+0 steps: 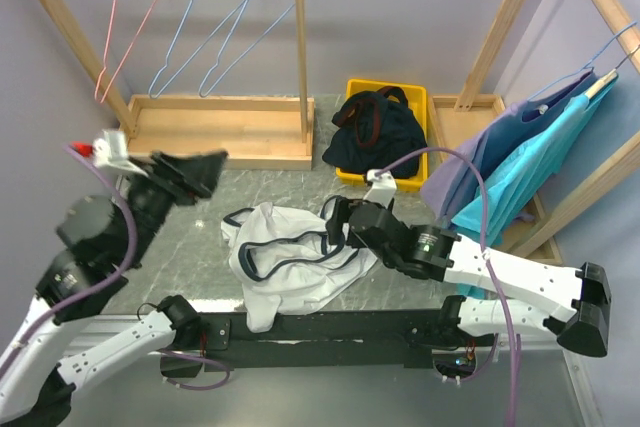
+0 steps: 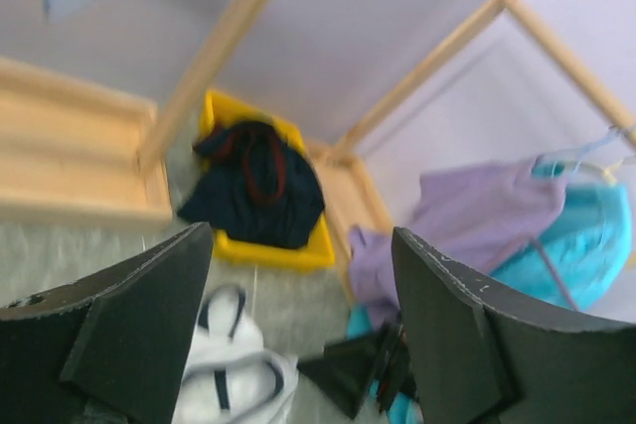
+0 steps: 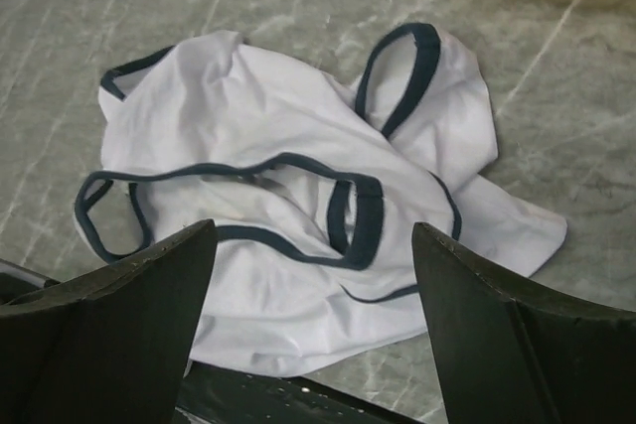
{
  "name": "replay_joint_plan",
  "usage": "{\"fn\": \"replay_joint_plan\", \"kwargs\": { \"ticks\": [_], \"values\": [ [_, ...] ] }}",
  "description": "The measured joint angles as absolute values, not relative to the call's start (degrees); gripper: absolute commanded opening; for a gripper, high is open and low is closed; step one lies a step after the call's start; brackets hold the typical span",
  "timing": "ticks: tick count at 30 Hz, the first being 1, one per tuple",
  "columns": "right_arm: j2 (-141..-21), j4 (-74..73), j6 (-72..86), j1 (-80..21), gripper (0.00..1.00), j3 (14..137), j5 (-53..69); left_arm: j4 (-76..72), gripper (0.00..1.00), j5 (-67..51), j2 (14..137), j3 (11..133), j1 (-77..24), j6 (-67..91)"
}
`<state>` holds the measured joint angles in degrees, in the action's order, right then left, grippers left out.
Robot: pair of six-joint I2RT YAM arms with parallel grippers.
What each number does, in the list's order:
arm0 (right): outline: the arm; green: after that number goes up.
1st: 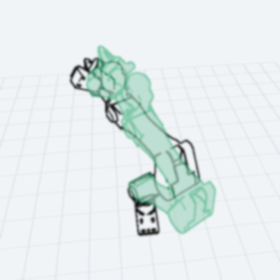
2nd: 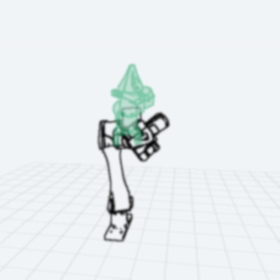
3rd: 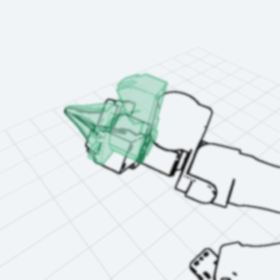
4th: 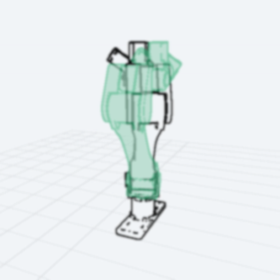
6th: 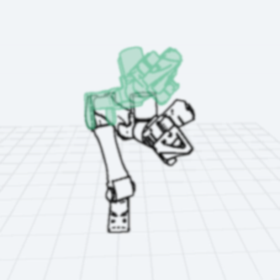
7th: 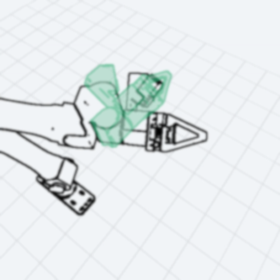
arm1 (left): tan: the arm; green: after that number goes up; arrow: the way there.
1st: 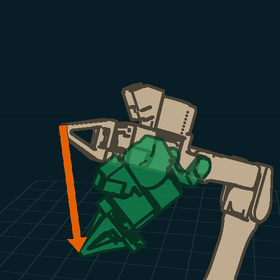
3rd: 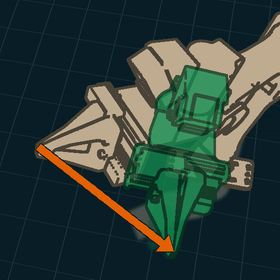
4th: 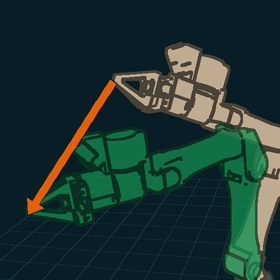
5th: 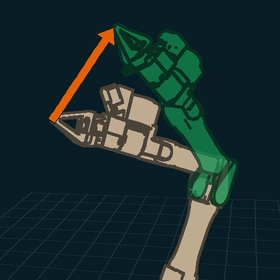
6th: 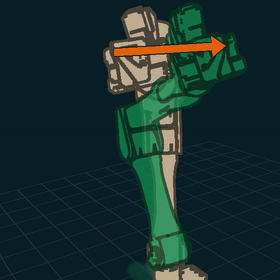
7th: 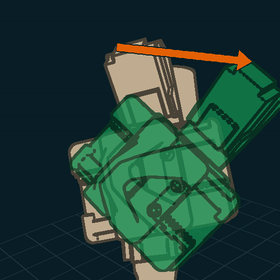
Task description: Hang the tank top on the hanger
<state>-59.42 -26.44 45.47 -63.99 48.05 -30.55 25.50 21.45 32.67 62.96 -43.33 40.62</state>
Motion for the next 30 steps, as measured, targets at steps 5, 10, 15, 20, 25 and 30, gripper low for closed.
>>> {"fn": "replay_joint_plan", "kwargs": {
  "ticks": [5,10,15,20,25,30],
  "values": [
    [-65.84,-29.34,44.03,-64.25,0.88,56.25,-30.50,20.67,0.86,28.08,42.94,77.62,-43.33,31.48],
    [-71.85,-30.09,41.82,-64.27,0.87,60.05,-29.06,17.04,0.83,31.31,55.05,91.09,-43.18,19.25],
    [-74.91,-31.07,38.65,-64.27,0.84,63.20,-27.31,18.59,0.85,25.30,66.61,103.13,-36.82,11.44],
    [-76.42,-30.37,35.66,-64.27,0.84,66.54,-25.12,25.52,0.87,10.50,77.34,113.97,-22.22,9.63],
    [-77.14,-30.63,33.89,-64.25,0.82,67.88,-23.86,29.95,0.88,-1.13,83.09,117.05,-16.67,7.38],
    [-77.17,-30.96,33.06,-64.25,0.78,67.88,-22.59,30.94,0.89,-7.38,85.30,115.87,-14.50,6.26]
  ]
}}
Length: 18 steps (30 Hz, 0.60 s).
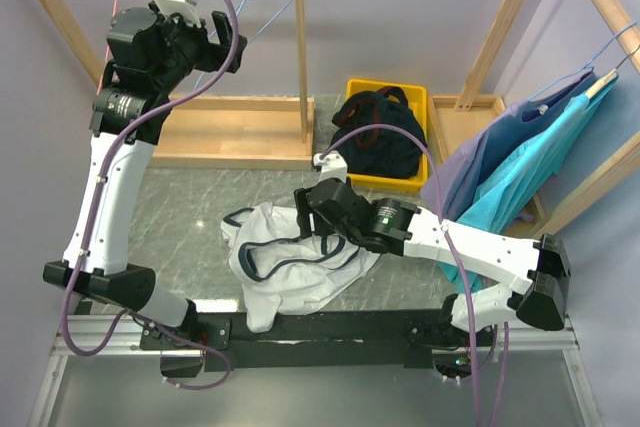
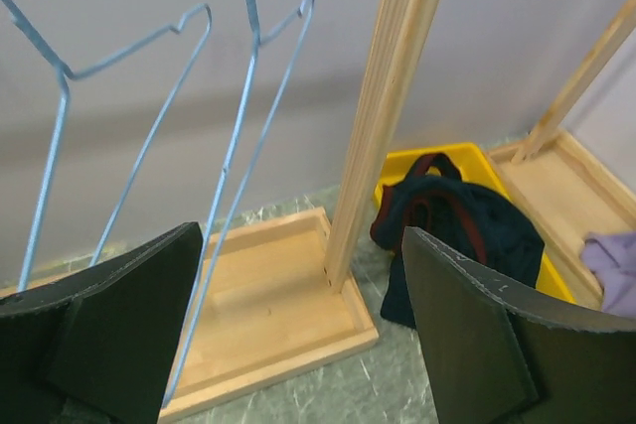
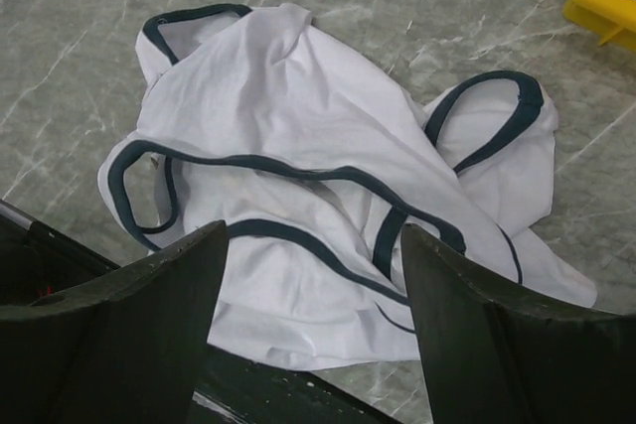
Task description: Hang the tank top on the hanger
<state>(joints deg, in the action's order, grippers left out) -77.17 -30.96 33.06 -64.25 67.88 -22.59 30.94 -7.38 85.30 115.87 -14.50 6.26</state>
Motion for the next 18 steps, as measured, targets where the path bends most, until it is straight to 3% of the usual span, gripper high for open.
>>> {"fn": "replay_joint_plan", "kwargs": {
  "ticks": [16,18],
  "values": [
    [-70.43,-30.89,32.27,-64.25,0.78,66.30,-22.85,29.67,0.78,-12.88,93.21,113.91,-9.89,3.49],
    [-69.97,-31.07,32.23,-64.25,0.78,66.30,-23.05,29.61,0.70,-13.15,93.76,113.91,-9.89,3.20]
  ]
}}
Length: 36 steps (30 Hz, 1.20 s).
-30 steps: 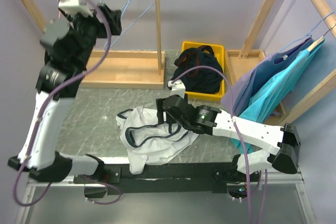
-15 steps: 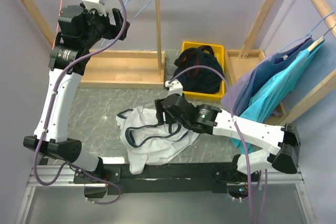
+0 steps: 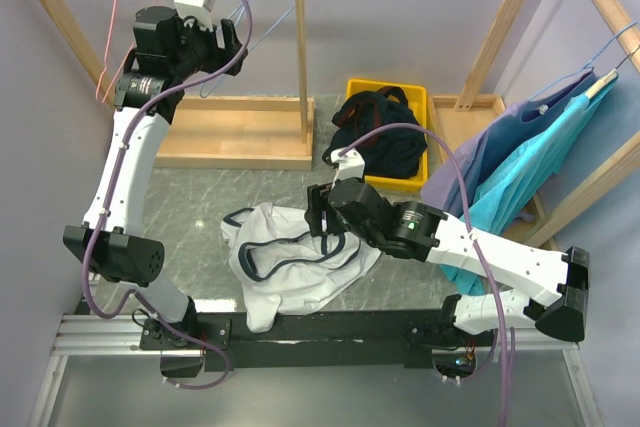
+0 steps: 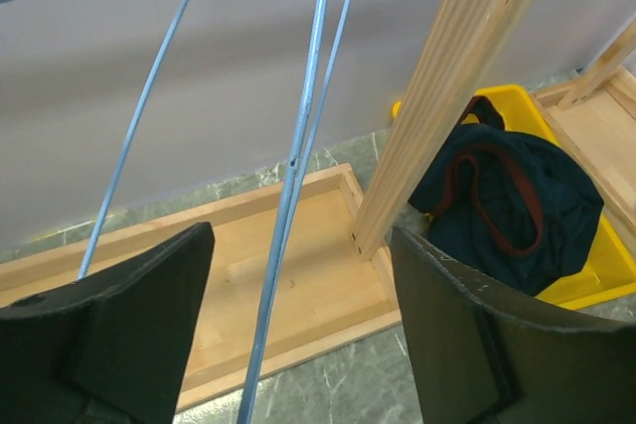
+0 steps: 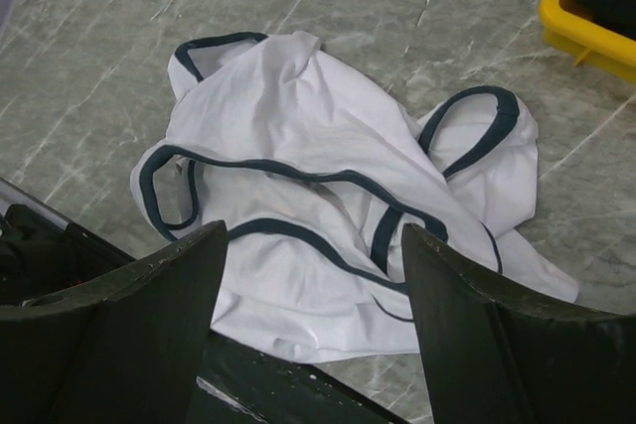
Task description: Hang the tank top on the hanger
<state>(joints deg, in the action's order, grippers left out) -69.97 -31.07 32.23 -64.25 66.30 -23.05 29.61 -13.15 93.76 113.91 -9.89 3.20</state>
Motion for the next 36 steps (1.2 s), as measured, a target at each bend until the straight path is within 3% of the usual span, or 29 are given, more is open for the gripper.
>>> {"fn": "replay_joint_plan", "kwargs": {
  "ticks": [11,22,36],
  "values": [
    [-69.25,-31.64,32.27,-64.25,0.79,65.98,-23.64,27.55,0.48,-13.67,94.67,113.91,-9.89,2.59],
    [-69.01,-31.79,32.25,-64.25,0.79,65.98,-24.32,25.69,0.36,-13.17,94.72,112.12,-9.89,2.83],
    [-68.45,-32.25,32.21,-64.25,0.80,65.98,-24.64,24.34,0.30,-11.66,94.78,112.09,-11.05,3.64]
  ]
}}
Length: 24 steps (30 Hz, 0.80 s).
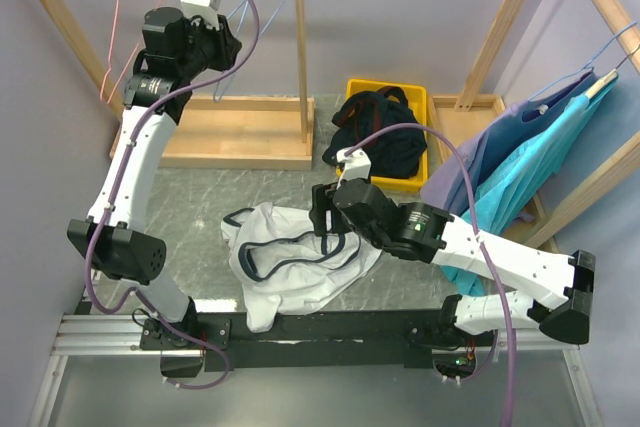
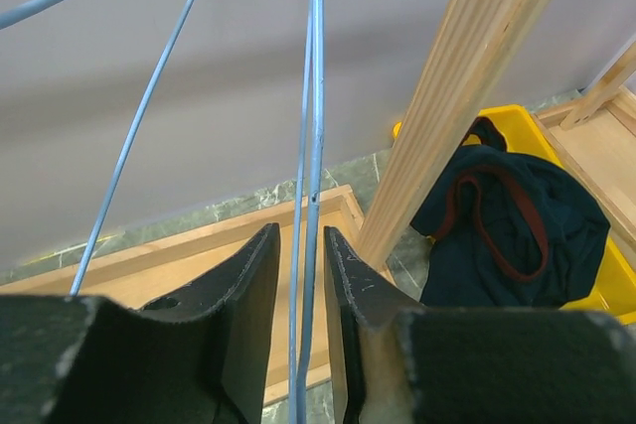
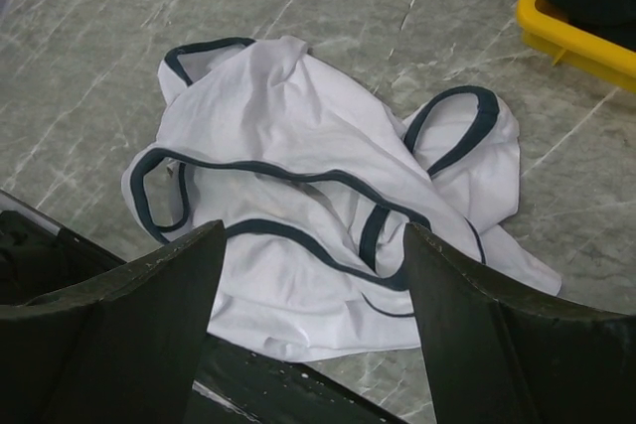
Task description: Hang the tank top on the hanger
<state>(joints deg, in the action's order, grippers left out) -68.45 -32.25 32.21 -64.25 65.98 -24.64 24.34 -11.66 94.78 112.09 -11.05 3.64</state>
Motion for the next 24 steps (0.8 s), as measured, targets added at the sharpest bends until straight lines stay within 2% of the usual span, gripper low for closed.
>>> {"fn": "replay_joint_plan", "kwargs": {
  "ticks": [7,12,14,15,18,24],
  "values": [
    [-67.18,-32.86,32.08,-64.25,0.80,66.19,-25.65,24.25,0.25,-10.46,96.29,112.09,-11.79,3.60],
    [-67.18,-34.06,31.99,-64.25,0.75,67.11,-26.39,24.27,0.02,-9.30,97.43,112.09,-12.38,3.29],
    [-67.07,-34.04,31.83,-64.25,0.70,67.29,-26.50,24.29,0.01,-8.88,97.47,112.09,-12.64,3.16],
    [-66.92,-34.04,31.83,-64.25,0.64,67.29,-26.52,24.25,0.01,-8.27,97.47,112.09,-12.82,2.92],
    [-66.48,-34.17,31.70,-64.25,0.54,67.48,-26.81,24.10,0.01,-7.55,97.47,112.09,-12.97,2.57],
    [-66.54,-34.50,31.62,-64.25,0.57,68.95,-29.08,20.38,0.01,-5.63,94.83,107.66,-13.17,2.13]
  ]
}}
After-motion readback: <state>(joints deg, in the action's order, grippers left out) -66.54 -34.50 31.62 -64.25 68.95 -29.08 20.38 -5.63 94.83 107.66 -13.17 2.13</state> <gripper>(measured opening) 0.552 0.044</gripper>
